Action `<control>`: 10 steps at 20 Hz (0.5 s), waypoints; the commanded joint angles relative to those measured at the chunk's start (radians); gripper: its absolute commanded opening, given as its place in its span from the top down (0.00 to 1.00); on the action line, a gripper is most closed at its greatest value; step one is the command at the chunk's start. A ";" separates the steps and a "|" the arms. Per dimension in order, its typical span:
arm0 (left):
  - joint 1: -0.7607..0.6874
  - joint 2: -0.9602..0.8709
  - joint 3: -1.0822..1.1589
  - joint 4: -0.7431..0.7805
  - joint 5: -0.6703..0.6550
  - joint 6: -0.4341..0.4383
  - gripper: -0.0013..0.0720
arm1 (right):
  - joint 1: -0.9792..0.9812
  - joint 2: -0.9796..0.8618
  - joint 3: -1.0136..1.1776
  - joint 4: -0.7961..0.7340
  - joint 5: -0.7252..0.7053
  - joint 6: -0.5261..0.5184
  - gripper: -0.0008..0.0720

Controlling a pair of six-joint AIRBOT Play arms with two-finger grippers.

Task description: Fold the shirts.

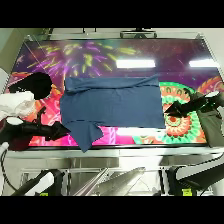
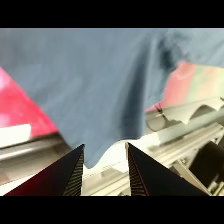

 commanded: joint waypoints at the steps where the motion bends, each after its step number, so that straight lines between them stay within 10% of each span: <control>1: 0.001 0.088 -0.111 -0.005 0.102 0.010 0.59 | 0.012 0.011 -0.113 -0.039 -0.081 -0.001 0.53; 10: 0.001 -0.101 -0.098 -0.180 0.165 0.198 0.60 | 0.068 0.011 -0.152 0.084 -0.097 -0.042 0.53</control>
